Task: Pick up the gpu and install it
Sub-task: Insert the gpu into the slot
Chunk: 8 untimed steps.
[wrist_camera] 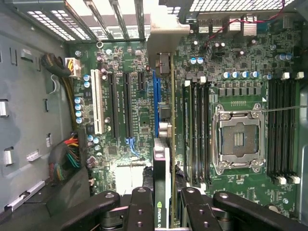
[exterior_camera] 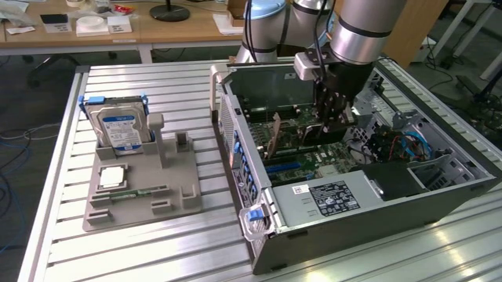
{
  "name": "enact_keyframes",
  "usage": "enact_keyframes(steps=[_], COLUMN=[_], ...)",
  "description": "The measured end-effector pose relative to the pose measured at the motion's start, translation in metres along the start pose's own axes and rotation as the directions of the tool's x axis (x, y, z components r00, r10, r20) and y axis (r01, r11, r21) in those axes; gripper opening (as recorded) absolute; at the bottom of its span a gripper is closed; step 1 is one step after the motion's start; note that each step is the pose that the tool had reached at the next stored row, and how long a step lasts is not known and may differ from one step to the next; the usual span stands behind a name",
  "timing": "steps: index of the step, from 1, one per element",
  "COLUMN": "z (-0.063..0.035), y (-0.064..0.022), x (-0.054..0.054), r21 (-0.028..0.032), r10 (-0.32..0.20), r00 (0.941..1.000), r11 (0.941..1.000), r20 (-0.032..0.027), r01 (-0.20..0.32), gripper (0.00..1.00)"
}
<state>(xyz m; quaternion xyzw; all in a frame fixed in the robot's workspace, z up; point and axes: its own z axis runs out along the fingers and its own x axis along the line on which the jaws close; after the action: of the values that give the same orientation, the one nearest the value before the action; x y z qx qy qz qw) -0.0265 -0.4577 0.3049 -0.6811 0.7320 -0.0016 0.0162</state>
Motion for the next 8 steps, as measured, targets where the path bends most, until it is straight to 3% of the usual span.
enact_keyframes(steps=[8], z=[0.0068], y=[0.0027], x=[0.001], r21=[-0.001], r10=[0.0], r00=[1.0], r11=[1.0], r20=[0.0001], r01=[0.0], gripper=[0.27])
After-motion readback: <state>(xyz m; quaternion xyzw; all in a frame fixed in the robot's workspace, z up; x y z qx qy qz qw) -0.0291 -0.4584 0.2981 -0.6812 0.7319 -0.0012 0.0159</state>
